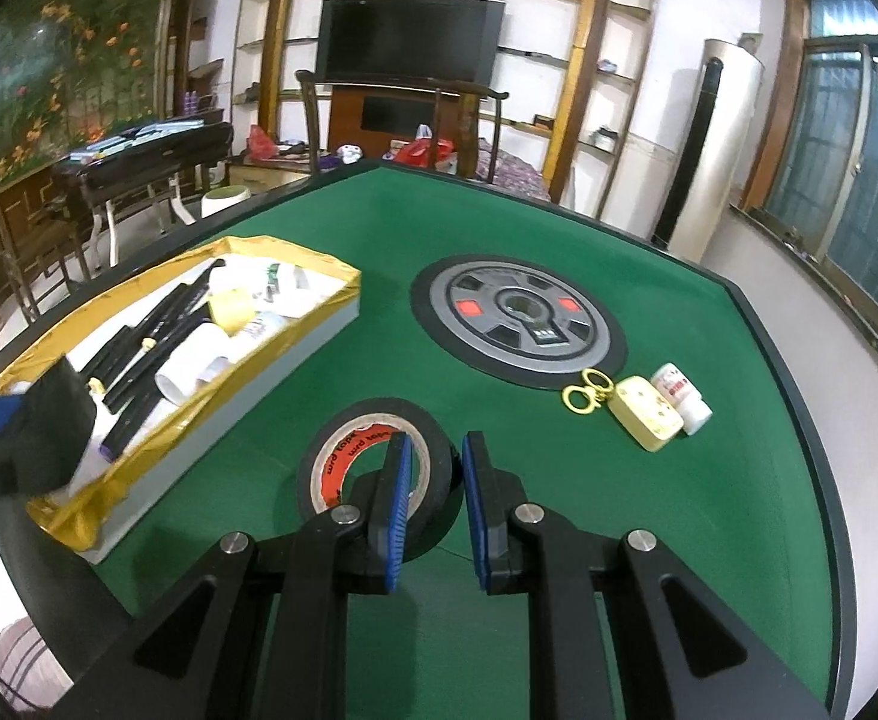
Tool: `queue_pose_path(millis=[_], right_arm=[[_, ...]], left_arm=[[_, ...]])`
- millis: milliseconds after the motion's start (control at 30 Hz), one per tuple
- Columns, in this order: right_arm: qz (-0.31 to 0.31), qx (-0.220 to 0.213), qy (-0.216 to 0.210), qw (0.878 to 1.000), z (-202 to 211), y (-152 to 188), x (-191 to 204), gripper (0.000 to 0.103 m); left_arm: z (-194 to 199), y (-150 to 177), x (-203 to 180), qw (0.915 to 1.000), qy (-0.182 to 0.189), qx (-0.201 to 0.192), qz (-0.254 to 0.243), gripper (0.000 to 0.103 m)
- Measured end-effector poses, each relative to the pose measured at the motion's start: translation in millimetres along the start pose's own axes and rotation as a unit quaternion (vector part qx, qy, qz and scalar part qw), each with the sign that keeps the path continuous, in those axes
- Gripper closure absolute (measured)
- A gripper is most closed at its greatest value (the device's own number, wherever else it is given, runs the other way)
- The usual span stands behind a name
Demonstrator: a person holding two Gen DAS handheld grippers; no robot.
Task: Organize rigid objects
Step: 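Carry the black holder with the left gripper while the right gripper carries the tape roll to the tray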
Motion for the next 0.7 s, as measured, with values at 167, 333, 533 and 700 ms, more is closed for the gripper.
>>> queue_pose_path(millis=[167, 333, 533, 700], right_arm=[[0.014, -0.006, -0.013, 1.0, 5.7, -7.0, 17.8, 0.086], [0.029, -0.01, -0.035, 0.999, 10.4, -16.3, 38.1, 0.086], [0.041, -0.007, -0.085, 0.996, 14.9, -28.3, 68.4, 0.086], [0.059, -0.001, -0.128, 0.99, 16.6, -31.7, 101.5, 0.086]], left_arm=[[15.9, -8.1, 27.1, 0.9993, -0.027, -0.023, 0.014, 0.031], [24.8, -16.0, 61.4, 0.9963, -0.07, -0.041, 0.028, 0.031], [24.0, -18.1, 101.0, 0.9915, -0.118, -0.038, 0.04, 0.031], [9.4, -15.3, 118.0, 0.9887, -0.144, -0.015, 0.04, 0.031]])
Point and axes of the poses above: each gripper's, at about its wrist camera, not at the fingertips, and z roughly against the way its jaws point, x to its left, y to its underside, the point moved 5 cm from there along -z, roughly the way its jaws point, and after that the axes turned 8 degrees about y, right-handed, at the moved point
